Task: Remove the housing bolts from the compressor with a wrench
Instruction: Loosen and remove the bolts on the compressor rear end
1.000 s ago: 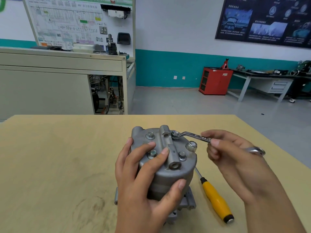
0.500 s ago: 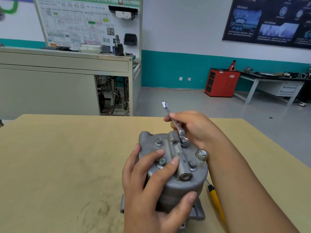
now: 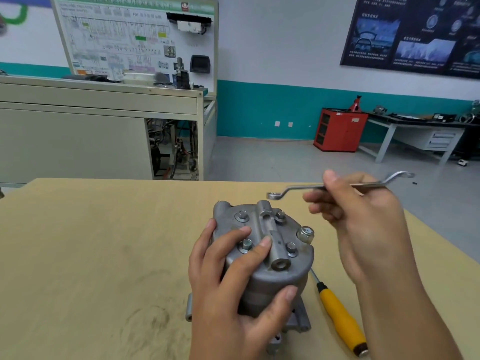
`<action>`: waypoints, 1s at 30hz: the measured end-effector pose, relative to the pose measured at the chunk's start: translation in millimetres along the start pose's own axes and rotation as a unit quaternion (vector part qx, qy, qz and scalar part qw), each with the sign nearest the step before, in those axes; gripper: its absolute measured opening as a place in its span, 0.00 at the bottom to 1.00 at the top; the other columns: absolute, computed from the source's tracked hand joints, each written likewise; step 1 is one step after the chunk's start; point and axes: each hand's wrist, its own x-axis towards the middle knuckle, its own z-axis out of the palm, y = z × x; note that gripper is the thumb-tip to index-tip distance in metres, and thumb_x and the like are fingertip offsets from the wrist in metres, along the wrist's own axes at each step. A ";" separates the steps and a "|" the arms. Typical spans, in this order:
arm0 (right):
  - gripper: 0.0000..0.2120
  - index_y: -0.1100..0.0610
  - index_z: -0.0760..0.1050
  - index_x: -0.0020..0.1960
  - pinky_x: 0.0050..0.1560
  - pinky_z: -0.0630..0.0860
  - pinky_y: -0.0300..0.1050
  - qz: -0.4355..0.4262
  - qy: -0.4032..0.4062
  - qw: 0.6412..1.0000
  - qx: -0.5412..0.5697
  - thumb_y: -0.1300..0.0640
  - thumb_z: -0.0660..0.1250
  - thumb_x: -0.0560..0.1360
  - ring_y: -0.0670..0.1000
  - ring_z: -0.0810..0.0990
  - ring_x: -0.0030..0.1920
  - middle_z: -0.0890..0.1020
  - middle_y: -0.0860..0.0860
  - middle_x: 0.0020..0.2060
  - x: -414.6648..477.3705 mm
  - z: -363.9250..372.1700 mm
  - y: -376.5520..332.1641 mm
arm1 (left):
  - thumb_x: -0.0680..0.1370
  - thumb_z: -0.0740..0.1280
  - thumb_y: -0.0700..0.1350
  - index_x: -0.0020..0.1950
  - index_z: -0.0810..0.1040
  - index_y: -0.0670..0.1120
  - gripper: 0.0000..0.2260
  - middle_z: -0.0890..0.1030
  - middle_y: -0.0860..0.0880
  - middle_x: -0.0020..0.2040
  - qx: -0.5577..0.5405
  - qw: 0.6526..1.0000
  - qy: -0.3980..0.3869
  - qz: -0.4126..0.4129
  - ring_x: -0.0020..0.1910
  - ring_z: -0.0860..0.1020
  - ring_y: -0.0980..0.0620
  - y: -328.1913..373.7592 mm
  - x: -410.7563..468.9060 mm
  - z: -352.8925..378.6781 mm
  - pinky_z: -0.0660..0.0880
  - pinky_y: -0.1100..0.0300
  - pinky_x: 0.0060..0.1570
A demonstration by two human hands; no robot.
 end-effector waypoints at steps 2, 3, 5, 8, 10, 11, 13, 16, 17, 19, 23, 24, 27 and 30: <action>0.11 0.58 0.72 0.36 0.32 0.75 0.35 -0.115 0.050 0.984 -0.127 0.54 0.69 0.73 0.46 0.81 0.28 0.83 0.49 0.30 -18.2 -1.5 2.1 | 0.72 0.65 0.63 0.60 0.74 0.58 0.19 0.71 0.58 0.63 -0.007 1.000 -0.005 -0.009 0.73 0.62 0.45 0.9 -0.6 -0.9 0.57 0.59 0.72; 0.12 0.56 0.73 0.36 0.33 0.76 0.38 -0.154 0.065 0.969 -0.182 0.50 0.70 0.72 0.45 0.81 0.30 0.83 0.47 0.30 -26.3 -1.6 4.2 | 0.73 0.64 0.64 0.60 0.74 0.58 0.19 0.71 0.58 0.64 -0.009 1.000 -0.007 -0.013 0.73 0.61 0.46 1.6 -0.7 -1.3 0.57 0.59 0.72; 0.14 0.52 0.72 0.35 0.34 0.76 0.44 -0.205 0.083 0.938 -0.266 0.44 0.70 0.71 0.45 0.81 0.32 0.81 0.45 0.30 -39.7 -0.9 8.9 | 0.74 0.62 0.65 0.61 0.73 0.59 0.19 0.70 0.58 0.64 -0.010 1.000 -0.012 -0.019 0.73 0.61 0.46 2.7 -0.8 -2.1 0.57 0.60 0.72; 0.13 0.52 0.71 0.34 0.35 0.72 0.47 -0.267 0.082 0.904 -0.323 0.46 0.64 0.72 0.52 0.80 0.33 0.79 0.46 0.28 -48.7 4.0 15.2 | 0.74 0.61 0.66 0.61 0.73 0.59 0.19 0.70 0.59 0.64 -0.011 0.999 -0.017 -0.025 0.74 0.60 0.46 3.9 -1.2 -2.8 0.57 0.59 0.72; 0.14 0.58 0.71 0.34 0.35 0.70 0.46 -0.298 0.067 0.881 -0.361 0.49 0.64 0.73 0.51 0.76 0.32 0.78 0.48 0.28 -52.3 7.7 17.9 | 0.74 0.61 0.66 0.61 0.72 0.59 0.20 0.69 0.60 0.64 -0.012 0.999 -0.020 -0.026 0.74 0.60 0.47 4.5 -1.5 -3.5 0.57 0.59 0.72; 0.14 0.59 0.71 0.34 0.36 0.69 0.45 -0.310 0.058 0.870 -0.378 0.51 0.63 0.73 0.50 0.73 0.33 0.77 0.49 0.28 -54.0 8.5 19.2 | 0.74 0.61 0.66 0.61 0.72 0.59 0.20 0.69 0.60 0.64 -0.012 0.999 -0.021 -0.027 0.74 0.60 0.47 4.6 -1.6 -4.0 0.57 0.60 0.72; 0.13 0.59 0.69 0.34 0.36 0.67 0.45 -0.320 0.044 0.860 -0.396 0.53 0.62 0.74 0.51 0.71 0.36 0.76 0.50 0.27 -58.5 9.2 20.4 | 0.74 0.61 0.67 0.61 0.72 0.60 0.20 0.69 0.60 0.65 -0.011 0.999 -0.025 -0.027 0.74 0.60 0.49 4.6 -1.6 -5.0 0.56 0.61 0.71; 0.11 0.54 0.67 0.35 0.37 0.67 0.43 -0.298 0.029 0.873 -0.385 0.52 0.61 0.74 0.49 0.71 0.37 0.76 0.48 0.28 -65.2 10.1 20.3 | 0.74 0.61 0.67 0.61 0.72 0.60 0.20 0.69 0.60 0.65 -0.008 0.999 -0.027 -0.026 0.74 0.60 0.49 4.1 -1.9 -6.0 0.56 0.61 0.71; 0.11 0.52 0.66 0.35 0.37 0.67 0.41 -0.285 0.024 0.879 -0.382 0.51 0.62 0.74 0.48 0.71 0.37 0.76 0.47 0.28 -66.2 10.2 19.7 | 0.74 0.61 0.67 0.61 0.72 0.60 0.20 0.69 0.60 0.65 -0.007 0.999 -0.026 -0.026 0.74 0.60 0.49 4.0 -2.0 -6.1 0.57 0.60 0.72; 0.11 0.51 0.66 0.35 0.34 0.67 0.36 -0.236 0.012 0.905 -0.353 0.50 0.64 0.73 0.46 0.73 0.34 0.75 0.47 0.28 -66.0 8.3 17.4 | 0.74 0.61 0.67 0.61 0.72 0.59 0.20 0.69 0.60 0.65 -0.007 0.999 -0.023 -0.025 0.74 0.60 0.48 3.9 -2.1 -6.1 0.57 0.60 0.71; 0.10 0.57 0.72 0.34 0.29 0.67 0.30 -0.084 0.014 0.983 -0.162 0.60 0.71 0.69 0.40 0.73 0.27 0.76 0.47 0.25 -49.7 -6.7 11.6 | 0.74 0.62 0.66 0.61 0.73 0.59 0.19 0.70 0.61 0.65 -0.013 0.999 -0.018 -0.028 0.74 0.60 0.49 4.2 -1.8 -5.9 0.58 0.60 0.71; 0.10 0.58 0.73 0.33 0.30 0.68 0.30 -0.044 0.015 0.992 -0.115 0.64 0.73 0.68 0.40 0.72 0.26 0.76 0.46 0.24 -42.7 -13.5 11.5 | 0.73 0.62 0.66 0.60 0.73 0.60 0.19 0.69 0.62 0.65 -0.014 0.999 -0.019 -0.029 0.74 0.60 0.49 4.3 -1.9 -6.0 0.57 0.61 0.71; 0.04 0.59 0.75 0.32 0.36 0.65 0.39 0.107 -0.021 0.994 0.028 0.61 0.70 0.62 0.44 0.68 0.28 0.72 0.48 0.24 -20.6 -32.6 19.0 | 0.73 0.63 0.65 0.60 0.73 0.60 0.19 0.69 0.63 0.66 -0.012 0.999 -0.022 -0.029 0.74 0.60 0.49 3.6 -2.5 -7.0 0.57 0.61 0.71; 0.02 0.56 0.75 0.35 0.36 0.61 0.41 0.196 -0.019 0.975 0.102 0.60 0.68 0.64 0.45 0.67 0.28 0.70 0.48 0.25 -0.1 -36.9 32.9 | 0.71 0.66 0.62 0.60 0.74 0.60 0.19 0.70 0.62 0.65 -0.005 0.999 -0.021 -0.024 0.74 0.61 0.48 3.3 -2.8 -7.6 0.57 0.60 0.71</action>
